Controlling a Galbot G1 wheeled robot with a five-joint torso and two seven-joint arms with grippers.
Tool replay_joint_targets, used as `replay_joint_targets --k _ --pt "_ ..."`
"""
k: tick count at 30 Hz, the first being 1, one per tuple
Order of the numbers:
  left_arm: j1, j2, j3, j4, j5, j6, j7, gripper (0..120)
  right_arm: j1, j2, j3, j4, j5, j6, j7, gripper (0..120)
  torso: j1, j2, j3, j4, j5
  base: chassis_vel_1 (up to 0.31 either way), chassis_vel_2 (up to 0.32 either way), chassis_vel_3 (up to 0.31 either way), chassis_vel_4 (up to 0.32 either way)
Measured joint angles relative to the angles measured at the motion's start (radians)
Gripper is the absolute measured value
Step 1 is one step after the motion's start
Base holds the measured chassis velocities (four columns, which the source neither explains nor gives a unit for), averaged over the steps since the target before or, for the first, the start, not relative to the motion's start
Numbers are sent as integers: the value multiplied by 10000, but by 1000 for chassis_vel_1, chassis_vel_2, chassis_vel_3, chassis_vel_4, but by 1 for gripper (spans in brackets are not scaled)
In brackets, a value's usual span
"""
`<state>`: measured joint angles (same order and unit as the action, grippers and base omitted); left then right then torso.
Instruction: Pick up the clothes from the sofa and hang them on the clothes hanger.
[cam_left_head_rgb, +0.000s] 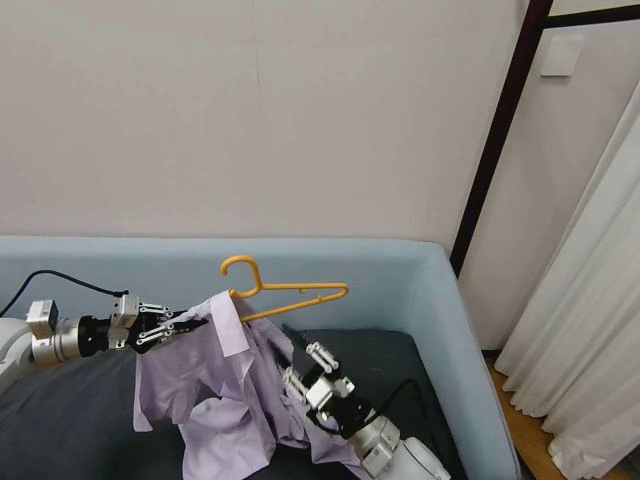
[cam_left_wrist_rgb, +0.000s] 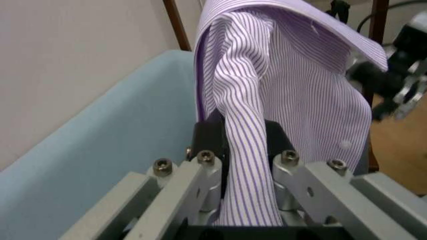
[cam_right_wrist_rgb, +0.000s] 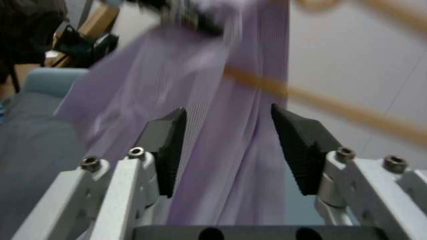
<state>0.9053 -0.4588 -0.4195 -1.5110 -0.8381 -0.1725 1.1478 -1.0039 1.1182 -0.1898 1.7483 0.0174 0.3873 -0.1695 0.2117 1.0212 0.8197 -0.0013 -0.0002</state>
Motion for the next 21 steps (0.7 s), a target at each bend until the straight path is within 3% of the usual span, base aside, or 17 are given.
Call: replay_joint_targets --k 2,5,8,11,15,19,21 --pt "81 0 -92 -13 15 -15 0 7 52 3 -110 -280 740 -609 -30 62 0 0 0 0 0 0 0 0 0" --pt "342 60 -362 -153 52 -82 -41 7 435 287 -260 -1340 3015 -2408 28 75 0 0 0 3 1 0 0 0 0" --pt "468 109 -467 -278 48 -97 -107 7 640 496 -166 -1840 3704 -3344 -47 84 0 0 0 4 1 0 0 0 0" --pt "664 231 -651 -469 28 -140 -196 7 953 767 172 -2495 4970 -5440 -102 97 1 0 1 3 1 0 0 0 0" --pt "751 288 -726 -516 5 -200 -239 7 1019 777 418 -2724 5683 -6495 -322 100 0 0 1 2 0 0 0 0 0" --pt "791 290 -745 -550 4 -248 -271 7 969 740 546 -2797 5887 -6903 -482 95 0 0 1 1 0 0 0 0 0" --pt "791 282 -746 -553 7 -285 -326 7 881 714 627 -2795 5896 -7173 -508 84 0 0 0 1 1 0 0 0 0"
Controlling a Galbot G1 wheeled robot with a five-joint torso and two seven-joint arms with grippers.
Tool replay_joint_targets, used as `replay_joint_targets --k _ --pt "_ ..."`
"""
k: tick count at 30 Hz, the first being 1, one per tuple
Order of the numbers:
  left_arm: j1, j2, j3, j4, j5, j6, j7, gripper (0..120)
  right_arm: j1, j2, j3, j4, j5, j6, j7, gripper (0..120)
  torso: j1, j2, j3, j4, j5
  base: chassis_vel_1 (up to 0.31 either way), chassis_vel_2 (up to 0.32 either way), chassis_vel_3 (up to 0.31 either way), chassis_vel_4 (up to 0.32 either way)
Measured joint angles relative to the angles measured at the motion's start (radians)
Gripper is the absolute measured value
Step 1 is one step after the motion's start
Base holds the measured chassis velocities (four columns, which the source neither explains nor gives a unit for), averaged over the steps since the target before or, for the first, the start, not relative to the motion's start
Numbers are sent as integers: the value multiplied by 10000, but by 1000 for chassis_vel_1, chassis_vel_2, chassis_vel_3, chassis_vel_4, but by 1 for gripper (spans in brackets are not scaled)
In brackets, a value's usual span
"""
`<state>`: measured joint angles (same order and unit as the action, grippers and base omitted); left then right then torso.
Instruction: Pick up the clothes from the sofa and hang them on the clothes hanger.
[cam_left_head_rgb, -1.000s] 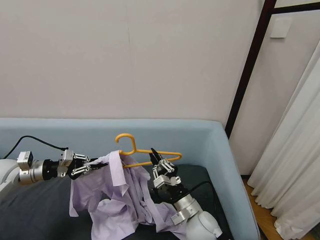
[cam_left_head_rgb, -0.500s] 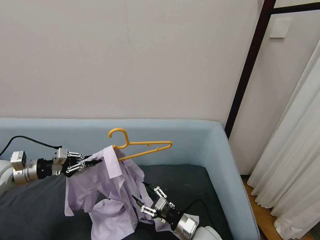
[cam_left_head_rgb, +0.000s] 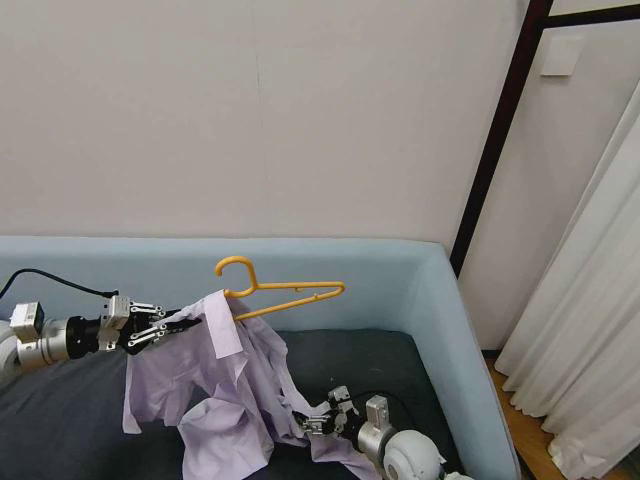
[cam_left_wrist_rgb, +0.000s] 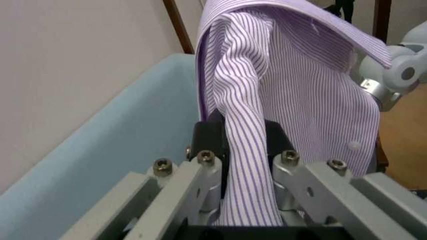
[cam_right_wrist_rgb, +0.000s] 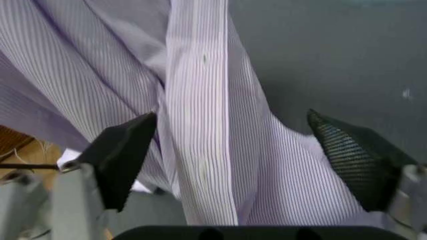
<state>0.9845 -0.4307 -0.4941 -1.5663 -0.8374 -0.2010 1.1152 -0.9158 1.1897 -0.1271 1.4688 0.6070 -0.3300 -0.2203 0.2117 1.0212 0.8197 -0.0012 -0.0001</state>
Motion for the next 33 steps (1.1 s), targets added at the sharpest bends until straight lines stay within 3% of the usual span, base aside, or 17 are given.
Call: replay_joint_targets --k 4,10,23,33 --pt "-12 -14 4 0 21 -42 -60 7 -70 -38 55 92 175 -216 -17 74 0 0 0 0 0 0 0 0 0" --pt "74 -44 -42 3 90 -169 -133 7 -147 -112 165 203 220 -360 -361 47 0 0 0 0 0 0 0 0 0" --pt "170 -83 -81 41 197 -372 -271 7 -263 -147 285 244 -10 -217 -714 3 0 0 0 0 -1 0 0 0 0" --pt "97 -321 68 278 338 -591 -196 7 -322 -237 1186 1100 743 1134 -922 0 0 0 0 1 -1 0 0 0 0"
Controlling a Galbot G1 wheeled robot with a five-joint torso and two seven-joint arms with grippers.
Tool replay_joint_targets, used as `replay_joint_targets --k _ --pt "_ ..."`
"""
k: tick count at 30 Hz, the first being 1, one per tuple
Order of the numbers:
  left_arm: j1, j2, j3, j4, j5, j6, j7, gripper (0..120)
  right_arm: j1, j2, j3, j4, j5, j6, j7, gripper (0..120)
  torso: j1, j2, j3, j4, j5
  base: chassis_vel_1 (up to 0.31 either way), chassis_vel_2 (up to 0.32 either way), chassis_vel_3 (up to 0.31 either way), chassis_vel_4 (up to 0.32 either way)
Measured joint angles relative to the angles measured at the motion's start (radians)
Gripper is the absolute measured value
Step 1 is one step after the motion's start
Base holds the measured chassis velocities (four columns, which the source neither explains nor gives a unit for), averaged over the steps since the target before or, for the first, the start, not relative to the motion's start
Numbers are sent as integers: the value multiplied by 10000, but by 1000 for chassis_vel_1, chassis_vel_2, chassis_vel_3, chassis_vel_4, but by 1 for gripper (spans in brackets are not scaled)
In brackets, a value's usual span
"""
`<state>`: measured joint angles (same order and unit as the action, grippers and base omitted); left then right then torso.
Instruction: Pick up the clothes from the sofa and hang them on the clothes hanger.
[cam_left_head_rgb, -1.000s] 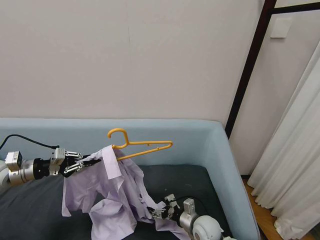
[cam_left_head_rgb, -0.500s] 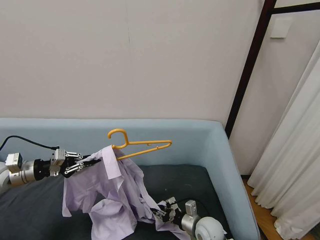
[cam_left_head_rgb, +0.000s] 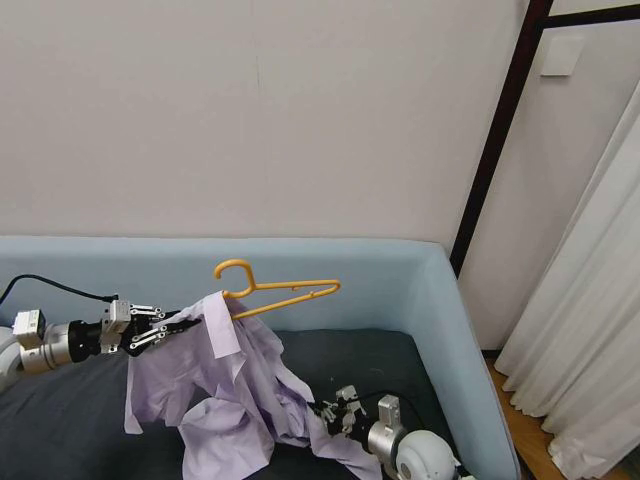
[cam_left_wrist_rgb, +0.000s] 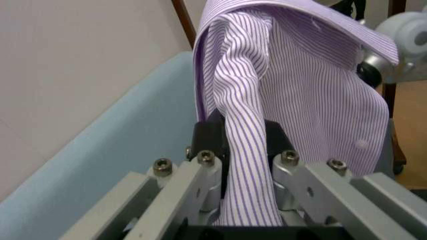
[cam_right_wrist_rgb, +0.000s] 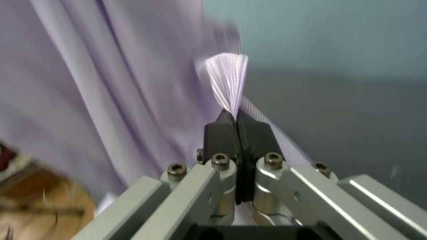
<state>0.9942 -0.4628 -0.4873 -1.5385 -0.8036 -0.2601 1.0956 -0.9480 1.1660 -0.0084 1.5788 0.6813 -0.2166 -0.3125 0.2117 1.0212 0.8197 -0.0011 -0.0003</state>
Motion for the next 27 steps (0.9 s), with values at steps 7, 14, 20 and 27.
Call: replay_joint_targets --k 7,14,20,27 --pt "-383 -264 101 429 -225 -125 1098 7 172 -610 923 1252 1653 659 1138 0 1 0 0 -2 1 0 0 0 0" --pt "-534 -277 125 670 -110 -136 1751 7 256 -998 1499 2164 2632 761 1582 0 1 0 0 0 1 0 0 0 0" --pt "-630 -155 115 780 294 -137 1886 7 178 -1195 1850 3029 3151 1028 1336 0 1 0 0 0 1 0 0 0 0" --pt "-746 -82 12 1062 1159 -350 1858 7 59 -1370 2237 3823 3821 1743 500 0 1 0 0 0 1 0 0 0 0"
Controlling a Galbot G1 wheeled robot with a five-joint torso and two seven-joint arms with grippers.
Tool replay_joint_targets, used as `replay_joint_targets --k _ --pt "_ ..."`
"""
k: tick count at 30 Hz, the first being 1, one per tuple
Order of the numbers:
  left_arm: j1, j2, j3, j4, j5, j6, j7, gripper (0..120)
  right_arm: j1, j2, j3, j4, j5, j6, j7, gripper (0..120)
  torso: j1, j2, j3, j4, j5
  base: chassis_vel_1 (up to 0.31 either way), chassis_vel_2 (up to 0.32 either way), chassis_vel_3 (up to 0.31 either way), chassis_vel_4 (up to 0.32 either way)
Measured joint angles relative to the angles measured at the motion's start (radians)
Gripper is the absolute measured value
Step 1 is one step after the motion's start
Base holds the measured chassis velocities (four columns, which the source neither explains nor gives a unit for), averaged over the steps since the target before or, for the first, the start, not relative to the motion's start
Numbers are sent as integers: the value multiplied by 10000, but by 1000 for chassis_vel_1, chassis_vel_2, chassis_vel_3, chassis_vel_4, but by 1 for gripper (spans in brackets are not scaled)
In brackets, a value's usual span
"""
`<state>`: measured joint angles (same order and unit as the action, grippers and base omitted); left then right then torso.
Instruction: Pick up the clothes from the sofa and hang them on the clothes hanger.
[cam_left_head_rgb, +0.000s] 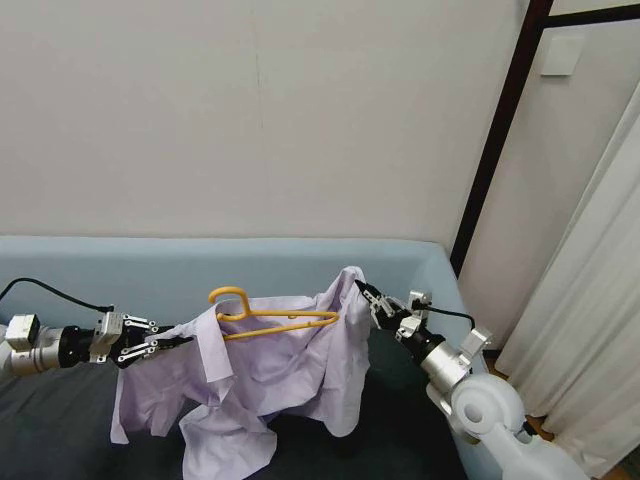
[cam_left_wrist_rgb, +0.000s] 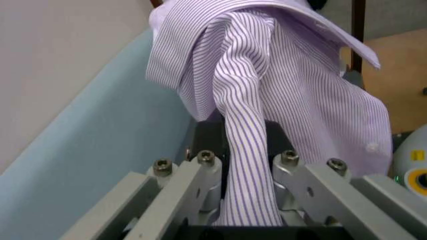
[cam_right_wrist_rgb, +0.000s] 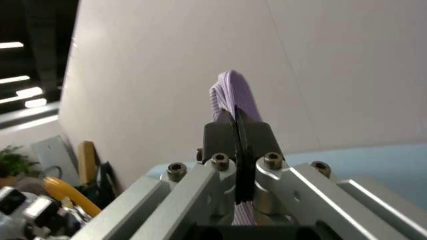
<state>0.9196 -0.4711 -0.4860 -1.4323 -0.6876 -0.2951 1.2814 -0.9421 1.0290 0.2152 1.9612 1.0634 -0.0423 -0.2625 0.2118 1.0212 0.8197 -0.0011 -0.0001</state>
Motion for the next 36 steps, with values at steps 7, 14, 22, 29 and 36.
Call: replay_joint_targets --k 7,14,22,29,36 --pt "-127 -180 -19 420 549 -289 -327 7 -221 -245 265 457 611 840 -1556 0 0 0 0 0 -1 0 0 0 0" --pt "-64 -607 11 353 960 -487 -1147 7 -424 -227 51 637 533 1347 -2423 0 0 0 0 -1 0 0 0 0 0" --pt "272 -1309 285 10 724 -598 -3402 7 -885 -244 -532 341 -868 1905 -4062 0 0 0 0 -1 -1 0 0 0 0" --pt "201 -1393 503 -311 8 -672 -4017 7 -1161 -338 -926 -315 -4132 2108 -3931 0 0 0 0 0 -2 0 0 0 0" --pt "-91 -879 604 -853 -507 -674 -4172 7 -1448 -375 -1156 -1078 -8662 2219 -2436 22 0 0 0 0 1 0 0 0 0"
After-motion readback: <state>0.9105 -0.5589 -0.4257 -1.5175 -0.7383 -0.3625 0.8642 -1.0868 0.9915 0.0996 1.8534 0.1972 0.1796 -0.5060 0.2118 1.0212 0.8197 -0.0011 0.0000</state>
